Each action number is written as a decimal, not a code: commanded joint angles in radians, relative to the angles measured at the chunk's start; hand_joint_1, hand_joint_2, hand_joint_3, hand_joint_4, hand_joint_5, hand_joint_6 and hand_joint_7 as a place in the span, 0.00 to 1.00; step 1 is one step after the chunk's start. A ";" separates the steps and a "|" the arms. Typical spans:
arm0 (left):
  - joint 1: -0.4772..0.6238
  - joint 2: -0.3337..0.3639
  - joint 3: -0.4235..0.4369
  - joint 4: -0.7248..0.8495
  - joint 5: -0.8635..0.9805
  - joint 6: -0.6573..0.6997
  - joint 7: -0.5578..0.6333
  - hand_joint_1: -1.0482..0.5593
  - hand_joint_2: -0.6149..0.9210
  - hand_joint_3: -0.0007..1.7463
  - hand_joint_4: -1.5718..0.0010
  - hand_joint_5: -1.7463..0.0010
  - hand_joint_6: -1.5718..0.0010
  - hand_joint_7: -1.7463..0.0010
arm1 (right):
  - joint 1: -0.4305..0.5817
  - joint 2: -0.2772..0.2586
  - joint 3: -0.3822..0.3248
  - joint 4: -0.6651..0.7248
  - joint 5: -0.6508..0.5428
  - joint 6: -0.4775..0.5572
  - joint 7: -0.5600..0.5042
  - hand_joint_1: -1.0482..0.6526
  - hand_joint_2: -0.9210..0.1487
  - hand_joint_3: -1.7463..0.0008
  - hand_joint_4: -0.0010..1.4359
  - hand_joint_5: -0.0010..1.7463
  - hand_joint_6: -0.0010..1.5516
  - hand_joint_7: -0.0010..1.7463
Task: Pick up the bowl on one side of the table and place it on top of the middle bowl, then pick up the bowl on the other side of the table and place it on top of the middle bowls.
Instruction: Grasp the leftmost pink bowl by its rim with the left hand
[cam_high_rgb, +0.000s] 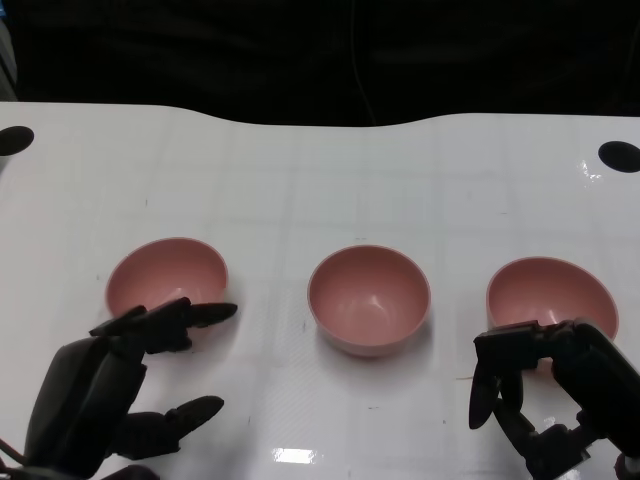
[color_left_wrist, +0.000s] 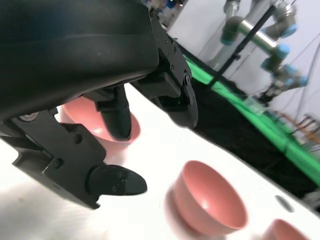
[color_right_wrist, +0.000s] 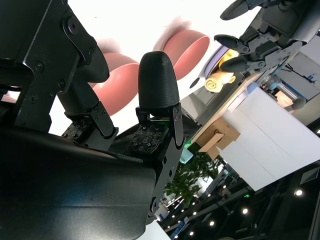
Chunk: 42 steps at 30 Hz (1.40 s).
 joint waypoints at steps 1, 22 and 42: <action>0.020 0.026 -0.004 -0.089 0.095 0.092 -0.003 0.44 1.00 0.04 0.88 0.57 0.75 0.95 | 0.007 -0.005 -0.004 -0.017 0.001 0.003 -0.003 0.78 0.84 0.00 0.69 0.98 0.62 0.75; -0.202 0.053 -0.227 -0.135 0.652 0.634 -0.266 0.32 1.00 0.00 0.79 0.76 0.75 0.99 | 0.014 -0.007 -0.007 -0.028 -0.008 0.012 -0.005 0.80 0.85 0.01 0.69 0.98 0.62 0.75; -0.451 0.077 -0.369 0.389 0.615 0.690 -0.140 0.36 1.00 0.06 0.52 0.83 0.63 0.97 | 0.014 -0.004 -0.001 -0.027 -0.016 0.002 -0.010 0.77 0.84 0.01 0.69 0.98 0.61 0.74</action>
